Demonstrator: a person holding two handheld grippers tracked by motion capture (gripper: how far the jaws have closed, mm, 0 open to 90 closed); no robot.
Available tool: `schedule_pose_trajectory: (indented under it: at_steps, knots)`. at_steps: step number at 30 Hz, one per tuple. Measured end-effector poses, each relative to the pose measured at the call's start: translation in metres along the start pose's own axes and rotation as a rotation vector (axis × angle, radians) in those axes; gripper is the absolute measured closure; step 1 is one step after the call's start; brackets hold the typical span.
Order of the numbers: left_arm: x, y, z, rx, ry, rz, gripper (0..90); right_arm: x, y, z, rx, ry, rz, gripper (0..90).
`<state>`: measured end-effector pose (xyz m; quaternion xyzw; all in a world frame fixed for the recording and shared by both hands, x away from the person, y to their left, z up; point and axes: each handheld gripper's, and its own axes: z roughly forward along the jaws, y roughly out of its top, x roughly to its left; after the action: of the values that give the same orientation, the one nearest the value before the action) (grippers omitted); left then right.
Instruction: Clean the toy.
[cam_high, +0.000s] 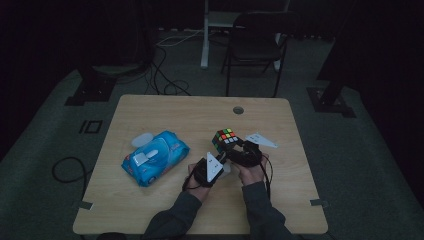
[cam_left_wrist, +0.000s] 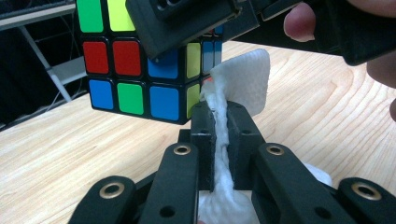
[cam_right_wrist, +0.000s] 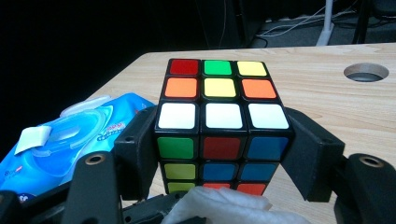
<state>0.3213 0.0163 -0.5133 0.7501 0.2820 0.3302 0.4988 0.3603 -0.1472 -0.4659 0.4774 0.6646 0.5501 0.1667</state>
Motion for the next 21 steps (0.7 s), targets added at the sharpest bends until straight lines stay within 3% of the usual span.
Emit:
schedule_pose_trajectory:
  at_steps: [9,21]
  knots:
    - [0.003,0.009,-0.005,-0.038,-0.007,-0.004,83.5,0.002,-0.002,0.002,0.006,0.010,0.002,34.9]
    - [0.001,-0.002,-0.003,0.005,-0.009,0.011,83.5,-0.003,-0.001,-0.001,0.001,-0.002,0.000,34.9]
